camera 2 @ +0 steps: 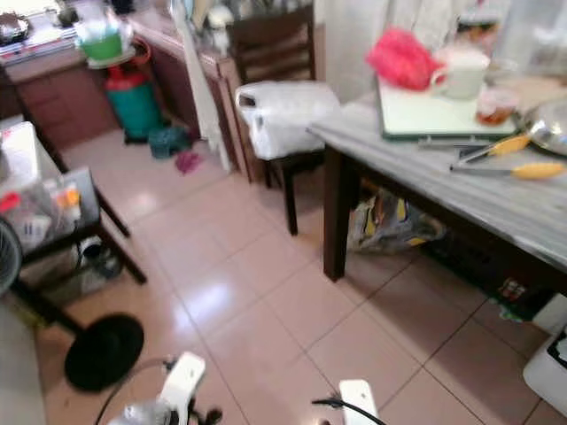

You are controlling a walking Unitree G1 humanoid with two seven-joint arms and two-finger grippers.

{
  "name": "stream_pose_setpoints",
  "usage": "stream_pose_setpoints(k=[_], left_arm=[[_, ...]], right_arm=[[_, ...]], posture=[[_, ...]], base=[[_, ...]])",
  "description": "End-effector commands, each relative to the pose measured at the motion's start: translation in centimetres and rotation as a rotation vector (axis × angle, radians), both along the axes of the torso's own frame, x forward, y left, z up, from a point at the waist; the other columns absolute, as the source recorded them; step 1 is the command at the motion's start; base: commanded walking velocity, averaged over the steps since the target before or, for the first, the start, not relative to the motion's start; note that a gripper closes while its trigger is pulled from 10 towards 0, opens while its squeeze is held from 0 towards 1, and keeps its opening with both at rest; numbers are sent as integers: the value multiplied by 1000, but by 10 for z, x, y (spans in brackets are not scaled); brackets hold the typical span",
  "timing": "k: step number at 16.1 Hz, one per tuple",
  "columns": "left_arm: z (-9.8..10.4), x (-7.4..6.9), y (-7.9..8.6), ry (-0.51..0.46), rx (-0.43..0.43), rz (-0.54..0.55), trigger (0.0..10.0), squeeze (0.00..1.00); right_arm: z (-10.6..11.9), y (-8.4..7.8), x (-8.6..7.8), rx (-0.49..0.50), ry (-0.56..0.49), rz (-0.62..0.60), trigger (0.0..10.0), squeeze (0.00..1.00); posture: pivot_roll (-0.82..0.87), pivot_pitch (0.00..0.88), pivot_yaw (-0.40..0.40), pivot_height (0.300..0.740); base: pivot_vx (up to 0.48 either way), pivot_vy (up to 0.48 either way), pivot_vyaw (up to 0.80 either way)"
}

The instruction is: Setting the table

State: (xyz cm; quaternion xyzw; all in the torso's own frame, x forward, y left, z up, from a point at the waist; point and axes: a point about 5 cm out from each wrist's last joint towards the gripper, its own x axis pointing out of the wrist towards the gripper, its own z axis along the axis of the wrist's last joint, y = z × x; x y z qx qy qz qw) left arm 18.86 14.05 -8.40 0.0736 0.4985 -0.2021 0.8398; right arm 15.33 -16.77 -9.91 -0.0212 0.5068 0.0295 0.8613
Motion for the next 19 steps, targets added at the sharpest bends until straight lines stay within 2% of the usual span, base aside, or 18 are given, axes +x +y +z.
stream_pose_setpoints(k=[1, 7, 14, 19], left_arm=[[2, 3, 15, -7, 42, 7, 10000, 0], [2, 4, 15, -11, 48, 3, 10000, 0], [1, 3, 16, -15, 16, 112, 10000, 0], [3, 4, 21, -27, -1, 123, 10000, 0]], right_arm=[[-5, 11, -10, 24, 47, 5, 10000, 0], [-4, 11, -8, 17, 48, 21, 10000, 0], [0, 11, 3, -7, 42, 107, 10000, 0], [1, 17, 6, -8, 40, 129, 10000, 0]], posture=[[-139, 0, 99, 740], [-127, 0, 76, 740], [-64, 0, -5, 740], [-43, 0, -9, 740]], base=[[0, 480, 0], [0, 480, 0], [0, 480, 0], [0, 0, 0]])
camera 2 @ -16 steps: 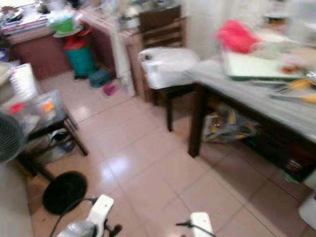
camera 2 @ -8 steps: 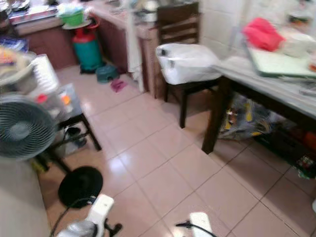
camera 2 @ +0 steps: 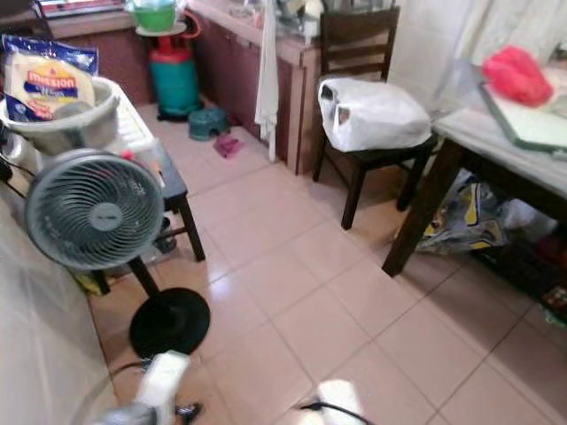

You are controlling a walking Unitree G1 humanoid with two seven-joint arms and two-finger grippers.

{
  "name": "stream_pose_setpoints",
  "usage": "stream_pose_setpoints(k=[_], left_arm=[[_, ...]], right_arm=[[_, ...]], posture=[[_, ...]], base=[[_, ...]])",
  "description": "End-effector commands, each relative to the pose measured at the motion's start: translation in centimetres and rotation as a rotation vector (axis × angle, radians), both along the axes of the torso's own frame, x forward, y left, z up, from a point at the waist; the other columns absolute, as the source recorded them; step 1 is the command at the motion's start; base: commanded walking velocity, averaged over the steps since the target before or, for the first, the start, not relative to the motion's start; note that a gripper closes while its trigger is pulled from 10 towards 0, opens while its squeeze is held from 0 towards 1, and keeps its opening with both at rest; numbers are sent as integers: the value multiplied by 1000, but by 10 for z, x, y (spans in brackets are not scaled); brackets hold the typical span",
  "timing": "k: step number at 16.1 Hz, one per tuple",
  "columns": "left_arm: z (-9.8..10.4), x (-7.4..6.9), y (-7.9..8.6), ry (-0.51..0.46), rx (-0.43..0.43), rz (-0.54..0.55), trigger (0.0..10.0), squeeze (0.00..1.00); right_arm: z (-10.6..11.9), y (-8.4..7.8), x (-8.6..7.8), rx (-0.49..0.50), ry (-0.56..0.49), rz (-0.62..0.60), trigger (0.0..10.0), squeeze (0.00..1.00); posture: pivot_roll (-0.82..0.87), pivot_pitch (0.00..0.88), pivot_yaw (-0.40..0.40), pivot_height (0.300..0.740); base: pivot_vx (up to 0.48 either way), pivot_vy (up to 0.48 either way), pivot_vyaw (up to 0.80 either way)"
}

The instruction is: Setting the table

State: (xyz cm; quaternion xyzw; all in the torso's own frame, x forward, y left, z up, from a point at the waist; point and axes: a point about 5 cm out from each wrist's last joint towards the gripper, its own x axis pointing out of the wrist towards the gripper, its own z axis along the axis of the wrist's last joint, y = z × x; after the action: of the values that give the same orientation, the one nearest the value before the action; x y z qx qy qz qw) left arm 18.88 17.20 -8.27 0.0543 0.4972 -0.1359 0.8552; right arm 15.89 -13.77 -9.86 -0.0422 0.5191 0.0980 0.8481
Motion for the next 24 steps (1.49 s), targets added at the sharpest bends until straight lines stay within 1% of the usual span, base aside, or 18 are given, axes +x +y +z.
stream_pose_setpoints(k=[1, 6, 15, 24], left_arm=[[1, 4, -10, -9, -26, -28, 10000, 0], [2, 4, -5, -6, -2, -59, 10000, 0], [2, 4, -6, 1, 14, -81, 10000, 0], [2, 5, -8, 2, 33, -114, 10000, 0]], right_arm=[[0, -12, 0, -40, 4, -7, 10000, 0], [-1, -7, -1, -23, 9, -34, 10000, 0], [0, -10, 0, -22, 6, -50, 10000, 0], [0, -11, 0, -19, 2, -70, 10000, 0]], posture=[[-44, 0, -2, 740], [-51, 0, 24, 740], [-60, 0, 38, 740], [-71, 0, 63, 740]], base=[[0, 0, -438], [0, -480, -749], [0, -480, -722], [0, -480, 0]])
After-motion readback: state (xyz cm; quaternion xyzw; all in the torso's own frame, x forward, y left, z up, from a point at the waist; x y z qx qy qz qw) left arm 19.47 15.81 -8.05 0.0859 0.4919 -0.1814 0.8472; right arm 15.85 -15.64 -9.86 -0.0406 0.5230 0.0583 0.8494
